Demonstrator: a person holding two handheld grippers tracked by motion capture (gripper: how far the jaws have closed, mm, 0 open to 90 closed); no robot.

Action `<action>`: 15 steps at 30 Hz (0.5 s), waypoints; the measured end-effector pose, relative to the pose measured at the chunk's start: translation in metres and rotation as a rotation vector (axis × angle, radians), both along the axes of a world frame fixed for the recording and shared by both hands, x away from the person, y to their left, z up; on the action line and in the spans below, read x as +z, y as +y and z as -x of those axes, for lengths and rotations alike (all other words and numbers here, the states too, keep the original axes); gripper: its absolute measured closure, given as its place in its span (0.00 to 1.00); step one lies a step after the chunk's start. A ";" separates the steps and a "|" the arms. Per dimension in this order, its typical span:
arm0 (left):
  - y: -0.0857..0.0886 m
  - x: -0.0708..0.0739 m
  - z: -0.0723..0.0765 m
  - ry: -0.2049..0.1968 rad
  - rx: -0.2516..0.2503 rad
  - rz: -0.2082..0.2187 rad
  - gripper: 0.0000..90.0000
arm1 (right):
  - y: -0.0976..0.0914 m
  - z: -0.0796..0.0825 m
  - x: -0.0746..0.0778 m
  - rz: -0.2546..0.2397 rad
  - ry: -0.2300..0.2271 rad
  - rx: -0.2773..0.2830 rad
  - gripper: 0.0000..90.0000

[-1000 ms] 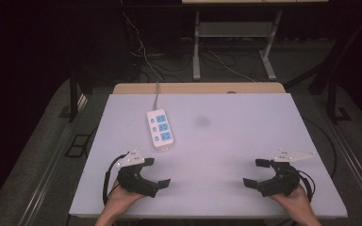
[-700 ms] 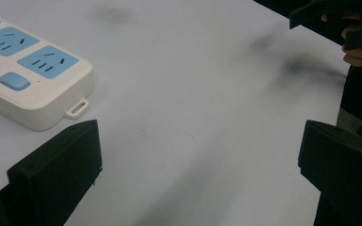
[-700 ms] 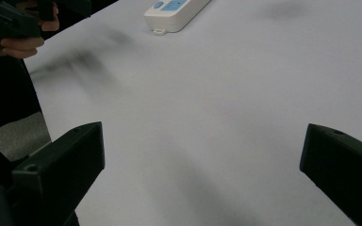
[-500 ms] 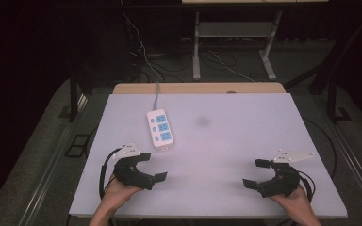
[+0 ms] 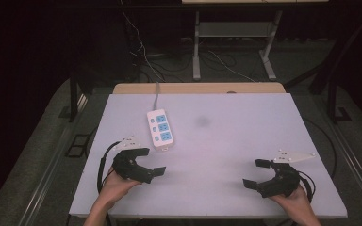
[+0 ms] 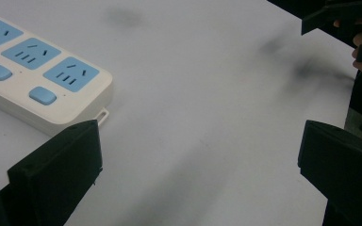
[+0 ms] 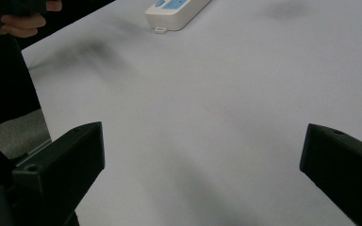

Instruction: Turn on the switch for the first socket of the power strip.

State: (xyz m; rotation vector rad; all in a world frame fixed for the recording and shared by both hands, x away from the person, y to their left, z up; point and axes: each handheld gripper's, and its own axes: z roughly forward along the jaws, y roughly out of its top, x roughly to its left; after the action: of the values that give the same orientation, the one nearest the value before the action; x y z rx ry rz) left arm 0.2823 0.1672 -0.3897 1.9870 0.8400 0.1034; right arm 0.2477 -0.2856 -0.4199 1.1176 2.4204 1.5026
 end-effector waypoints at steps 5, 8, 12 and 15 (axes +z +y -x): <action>0.000 0.003 -0.004 0.001 0.000 -0.005 0.00 | 0.000 0.000 0.000 0.001 -0.002 0.000 0.00; 0.001 0.004 -0.006 0.001 -0.001 -0.009 0.00 | 0.000 0.000 0.000 0.002 -0.003 0.002 0.00; 0.000 0.005 -0.011 0.004 0.000 -0.019 0.00 | 0.001 0.000 0.000 0.003 -0.002 0.003 0.00; 0.000 0.006 -0.014 0.005 -0.001 -0.028 0.00 | 0.001 0.000 0.000 0.002 -0.003 0.004 0.00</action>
State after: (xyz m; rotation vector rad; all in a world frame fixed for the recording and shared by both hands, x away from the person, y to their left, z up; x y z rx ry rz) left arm 0.2961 0.1676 -0.3837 2.0144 0.8454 0.1104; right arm 0.2474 -0.2851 -0.4200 1.1100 2.4233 1.5013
